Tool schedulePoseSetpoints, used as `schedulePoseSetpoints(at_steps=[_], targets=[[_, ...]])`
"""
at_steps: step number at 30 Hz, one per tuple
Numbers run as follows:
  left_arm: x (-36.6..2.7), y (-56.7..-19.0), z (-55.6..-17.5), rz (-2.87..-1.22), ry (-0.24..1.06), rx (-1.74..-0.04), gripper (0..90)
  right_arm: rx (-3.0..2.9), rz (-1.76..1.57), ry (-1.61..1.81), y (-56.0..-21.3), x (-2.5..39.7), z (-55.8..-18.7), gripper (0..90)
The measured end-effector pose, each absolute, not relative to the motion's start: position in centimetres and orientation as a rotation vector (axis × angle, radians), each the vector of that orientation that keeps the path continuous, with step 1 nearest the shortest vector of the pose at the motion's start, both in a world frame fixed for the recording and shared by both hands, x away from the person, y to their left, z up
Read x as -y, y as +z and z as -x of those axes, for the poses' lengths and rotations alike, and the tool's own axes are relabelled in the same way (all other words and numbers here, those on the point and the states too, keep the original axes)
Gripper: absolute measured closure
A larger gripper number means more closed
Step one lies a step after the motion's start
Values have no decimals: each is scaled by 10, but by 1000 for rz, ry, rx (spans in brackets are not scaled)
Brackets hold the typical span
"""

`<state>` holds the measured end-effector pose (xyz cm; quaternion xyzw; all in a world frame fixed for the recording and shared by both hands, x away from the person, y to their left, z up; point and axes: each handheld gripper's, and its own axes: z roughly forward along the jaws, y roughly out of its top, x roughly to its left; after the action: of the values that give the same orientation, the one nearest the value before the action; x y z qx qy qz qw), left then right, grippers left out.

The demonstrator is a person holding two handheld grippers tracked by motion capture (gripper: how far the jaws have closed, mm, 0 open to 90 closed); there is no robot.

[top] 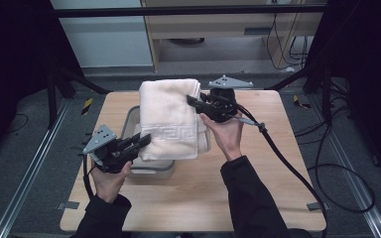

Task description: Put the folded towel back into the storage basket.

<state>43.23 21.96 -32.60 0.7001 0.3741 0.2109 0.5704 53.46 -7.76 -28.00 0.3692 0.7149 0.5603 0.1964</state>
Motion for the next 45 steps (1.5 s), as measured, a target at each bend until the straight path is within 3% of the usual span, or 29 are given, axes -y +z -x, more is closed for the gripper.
schedulePoseSetpoints(at_steps=[28, 45], targets=[[-264, -329, -428, -1616, 526, -953, 769, -2051, -1012, 1588, -287, 24, -547, 669], [-279, -356, -447, -1665, 490, -1056, 769, -2102, -1069, 1544, -325, 1, -570, 666]])
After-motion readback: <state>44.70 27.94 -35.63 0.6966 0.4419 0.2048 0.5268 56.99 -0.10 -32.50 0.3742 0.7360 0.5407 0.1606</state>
